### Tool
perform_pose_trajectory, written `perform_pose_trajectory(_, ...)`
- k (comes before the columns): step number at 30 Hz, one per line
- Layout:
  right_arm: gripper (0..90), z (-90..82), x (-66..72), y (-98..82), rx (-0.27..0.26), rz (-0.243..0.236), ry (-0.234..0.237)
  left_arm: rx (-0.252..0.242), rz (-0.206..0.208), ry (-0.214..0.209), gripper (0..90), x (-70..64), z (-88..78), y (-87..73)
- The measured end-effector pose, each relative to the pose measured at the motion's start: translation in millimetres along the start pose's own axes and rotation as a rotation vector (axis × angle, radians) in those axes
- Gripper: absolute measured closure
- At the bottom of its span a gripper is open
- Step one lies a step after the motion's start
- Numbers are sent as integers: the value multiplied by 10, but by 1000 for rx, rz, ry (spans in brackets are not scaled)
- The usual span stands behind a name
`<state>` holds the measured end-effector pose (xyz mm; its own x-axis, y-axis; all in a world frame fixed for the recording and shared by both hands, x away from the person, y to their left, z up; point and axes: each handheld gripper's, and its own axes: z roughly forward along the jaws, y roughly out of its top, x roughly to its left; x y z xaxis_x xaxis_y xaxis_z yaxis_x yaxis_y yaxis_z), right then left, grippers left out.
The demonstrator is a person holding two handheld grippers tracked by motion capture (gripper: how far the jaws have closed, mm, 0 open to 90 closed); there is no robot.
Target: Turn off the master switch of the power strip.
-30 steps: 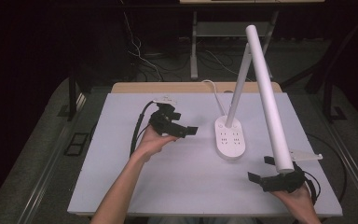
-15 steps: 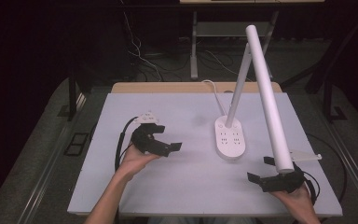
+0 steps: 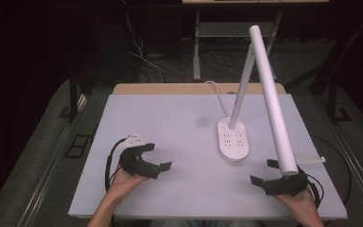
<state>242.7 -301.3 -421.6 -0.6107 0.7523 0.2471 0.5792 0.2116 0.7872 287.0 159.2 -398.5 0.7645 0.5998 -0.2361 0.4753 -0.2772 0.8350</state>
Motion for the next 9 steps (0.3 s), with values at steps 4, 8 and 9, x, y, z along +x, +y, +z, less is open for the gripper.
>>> perform_pose_trajectory(4, 2, -4, -7, -5, -1, 0, -1, -18, -24, 8, 0, -4, -114, -169)
perform_pose_trajectory(8, 2, -3, -6, -7, -1, 0, 1, -31, -50, 28, 0, -16, -213, -344)
perform_pose_trajectory(9, 2, -1, -5, -8, -4, 1, 0, -36, -57, 28, 0, -14, -225, -382)
